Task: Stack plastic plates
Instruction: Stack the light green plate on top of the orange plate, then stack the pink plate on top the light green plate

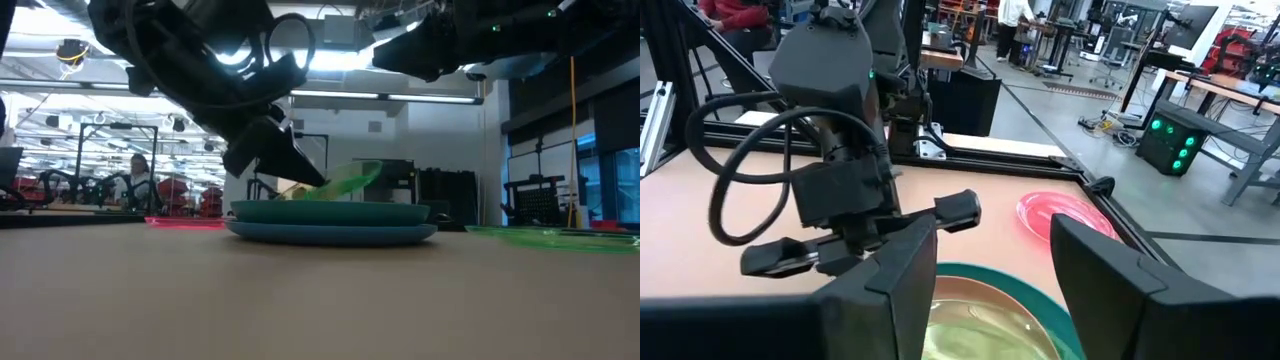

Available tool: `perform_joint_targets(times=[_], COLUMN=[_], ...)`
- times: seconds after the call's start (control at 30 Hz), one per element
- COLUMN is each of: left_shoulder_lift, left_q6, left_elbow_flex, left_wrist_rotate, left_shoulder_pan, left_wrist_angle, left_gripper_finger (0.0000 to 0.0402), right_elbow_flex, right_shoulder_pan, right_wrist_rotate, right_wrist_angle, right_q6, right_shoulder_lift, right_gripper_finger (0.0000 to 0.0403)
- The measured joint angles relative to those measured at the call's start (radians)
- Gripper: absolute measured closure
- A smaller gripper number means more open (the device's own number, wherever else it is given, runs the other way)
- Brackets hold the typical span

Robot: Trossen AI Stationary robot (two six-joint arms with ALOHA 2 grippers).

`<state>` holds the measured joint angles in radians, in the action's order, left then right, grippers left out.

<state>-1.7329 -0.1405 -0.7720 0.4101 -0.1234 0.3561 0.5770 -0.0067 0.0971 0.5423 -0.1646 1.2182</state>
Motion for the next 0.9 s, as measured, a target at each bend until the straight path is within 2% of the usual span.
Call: perform_joint_targets(times=[0.23, 0.37, 0.57, 0.9], left_shoulder_lift=[0.0, 0.027, 0.125, 0.237], left_q6=[0.015, 0.032, 0.061, 0.088], left_elbow_flex=[-0.022, -0.037, -0.039, -0.038], left_wrist_rotate=[-0.011, -0.01, 0.026, 0.06], left_shoulder_pan=[-0.01, -0.032, -0.076, -0.115], left_wrist_angle=[-0.008, -0.088, -0.22, -0.33], left_gripper_finger=[0.0307, 0.0275, 0.0269, 0.027], right_elbow_flex=[0.0, 0.0, 0.0, 0.0], right_shoulder_pan=[0.0, 0.0, 0.0, 0.0], right_wrist_rotate=[0.0, 0.0, 0.001, 0.02], right_wrist_angle=[-0.023, -0.037, -0.024, -0.043], right_q6=[0.002, 0.002, 0.002, 0.002], right_shoulder_lift=[0.0, 0.001, 0.001, 0.001], right_gripper_finger=[0.0212, 0.0212, 0.0212, 0.0212])
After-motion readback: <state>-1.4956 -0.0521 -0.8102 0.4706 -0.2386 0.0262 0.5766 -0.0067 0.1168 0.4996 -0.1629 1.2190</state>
